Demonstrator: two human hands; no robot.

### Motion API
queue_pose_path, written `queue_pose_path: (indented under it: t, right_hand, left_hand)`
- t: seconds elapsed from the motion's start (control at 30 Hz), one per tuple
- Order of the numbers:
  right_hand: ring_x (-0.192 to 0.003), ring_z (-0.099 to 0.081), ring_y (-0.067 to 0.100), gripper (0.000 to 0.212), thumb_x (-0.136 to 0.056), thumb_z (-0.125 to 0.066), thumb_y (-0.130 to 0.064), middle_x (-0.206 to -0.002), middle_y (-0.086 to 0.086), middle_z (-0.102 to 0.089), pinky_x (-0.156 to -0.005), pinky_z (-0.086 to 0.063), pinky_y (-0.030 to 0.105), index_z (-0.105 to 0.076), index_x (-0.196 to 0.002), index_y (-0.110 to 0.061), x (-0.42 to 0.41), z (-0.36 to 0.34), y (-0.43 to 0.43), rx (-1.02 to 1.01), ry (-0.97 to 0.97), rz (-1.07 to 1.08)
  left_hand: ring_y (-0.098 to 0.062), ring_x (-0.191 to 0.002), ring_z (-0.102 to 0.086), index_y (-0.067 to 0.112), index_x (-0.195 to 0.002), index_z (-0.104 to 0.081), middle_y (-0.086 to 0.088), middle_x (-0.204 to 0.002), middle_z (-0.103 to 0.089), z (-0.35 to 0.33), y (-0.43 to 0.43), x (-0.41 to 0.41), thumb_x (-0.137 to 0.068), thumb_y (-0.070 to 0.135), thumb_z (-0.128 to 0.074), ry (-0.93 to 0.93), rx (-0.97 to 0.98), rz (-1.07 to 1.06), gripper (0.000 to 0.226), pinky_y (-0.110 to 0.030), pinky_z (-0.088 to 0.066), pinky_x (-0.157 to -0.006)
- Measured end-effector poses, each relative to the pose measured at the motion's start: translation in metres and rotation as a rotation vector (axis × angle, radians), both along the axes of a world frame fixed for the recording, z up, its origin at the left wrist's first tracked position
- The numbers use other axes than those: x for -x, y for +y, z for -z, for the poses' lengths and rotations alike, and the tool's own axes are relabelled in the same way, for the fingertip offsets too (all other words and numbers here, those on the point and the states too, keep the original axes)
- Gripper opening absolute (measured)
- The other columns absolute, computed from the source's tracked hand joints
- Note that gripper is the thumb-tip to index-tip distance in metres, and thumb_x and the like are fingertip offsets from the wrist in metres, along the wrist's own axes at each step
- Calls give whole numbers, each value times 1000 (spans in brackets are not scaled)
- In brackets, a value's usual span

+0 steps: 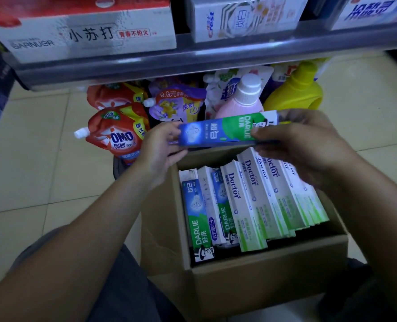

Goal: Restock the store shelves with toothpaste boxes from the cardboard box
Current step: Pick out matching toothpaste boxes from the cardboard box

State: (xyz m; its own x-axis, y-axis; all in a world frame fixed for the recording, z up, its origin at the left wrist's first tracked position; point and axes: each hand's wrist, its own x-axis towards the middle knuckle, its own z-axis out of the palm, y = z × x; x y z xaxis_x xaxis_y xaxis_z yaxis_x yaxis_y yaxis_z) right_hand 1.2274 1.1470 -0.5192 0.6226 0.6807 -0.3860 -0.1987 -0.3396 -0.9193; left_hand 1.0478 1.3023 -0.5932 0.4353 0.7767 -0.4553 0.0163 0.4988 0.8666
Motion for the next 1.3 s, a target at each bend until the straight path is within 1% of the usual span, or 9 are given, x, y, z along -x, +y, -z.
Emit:
queue_pose_path:
  t: [0.1, 0.17, 0.37, 0.53, 0.73, 0.9, 1.1, 1.2, 1.3]
  right_hand:
    - [-51, -59, 22, 36, -73, -82, -1, -76, 23, -70, -51, -53, 28, -67, -105, 9, -15, -6, -1, -31, -237, 66]
    - [-42, -56, 16, 34, -71, -81, -1, -72, 19, -67, -49, -49, 28, -68, -100, 7, -21, -9, -2, -56, -305, 101]
    - [-42, -53, 17, 49, -63, -84, -7, -69, 19, -65, -49, -48, 31, -67, -108, 3, -20, -11, -1, -105, -287, 122]
    - [-41, -54, 15, 36, -63, -86, -2, -52, 0, -63, -45, -45, 28, -62, -87, -13, -18, -9, -1, -133, -279, 133]
    - [-39, -59, 11, 32, -72, -79, 3, -53, -2, -66, -36, -39, 17, -56, -83, -16, -8, -15, 6, -232, -221, 144]
    - [-57, -64, 24, 31, -74, -80, -1, -74, 16, -65, -50, -54, 32, -59, -87, -21, -8, -38, 13, -304, -186, 135]
    - [-62, -69, 15, 38, -67, -80, -11, -75, 7, -71, -59, -57, 33, -67, -102, -17, -7, -96, 31, -441, -200, 49]
    - [-73, -73, 28, 44, -66, -83, -17, -83, 26, -69, -63, -56, 41, -62, -105, -17, 1, -126, 41, -488, -269, -15]
    - [-72, -73, 29, 46, -64, -86, -21, -73, 14, -72, -61, -55, 42, -56, -98, -21, 12, -155, 51, -517, -361, -59]
  left_hand:
    - [-23, -82, -63, 19, -99, -70, -4, -93, -70, 19, 3, 3, -88, 29, -46, 536, -567, 352, 29, -33, -51, -73]
    - [-29, -93, -66, 24, -111, -66, -6, -108, -69, 36, -2, 6, -85, 35, -46, 911, -924, 781, 35, -43, -56, -80]
    - [-26, -120, -44, 21, -117, -61, -1, -120, -60, 69, -31, -8, -97, 63, -44, 1234, -1170, 1274, 49, -51, -19, -114]
    - [-30, -107, -60, 15, -121, -48, -6, -113, -67, 57, -34, -8, -95, 56, -58, 1110, -1061, 1157, 50, -43, -45, -97]
    - [-34, -109, -56, 17, -120, -43, -10, -121, -53, 41, -51, 0, -103, 33, -50, 807, -831, 884, 24, -45, -47, -88]
    - [-19, -80, -49, 14, -95, -57, 1, -96, -50, 3, -47, -3, -100, 25, -51, 627, -1070, 507, 13, -36, -35, -63]
    - [-17, -74, -59, 21, -70, -67, 4, -77, -63, -93, -6, 1, -78, 46, -45, 417, -1092, 205, 35, -39, -50, -69]
    - [-13, -77, -66, 32, -89, -75, 3, -78, -69, -151, 9, 4, -76, 60, -58, 217, -959, 229, 35, -35, -53, -77]
    - [-23, -96, -72, 27, -117, -72, -8, -94, -73, -201, 15, 3, -73, 61, -69, 67, -871, 362, 56, -48, -53, -97]
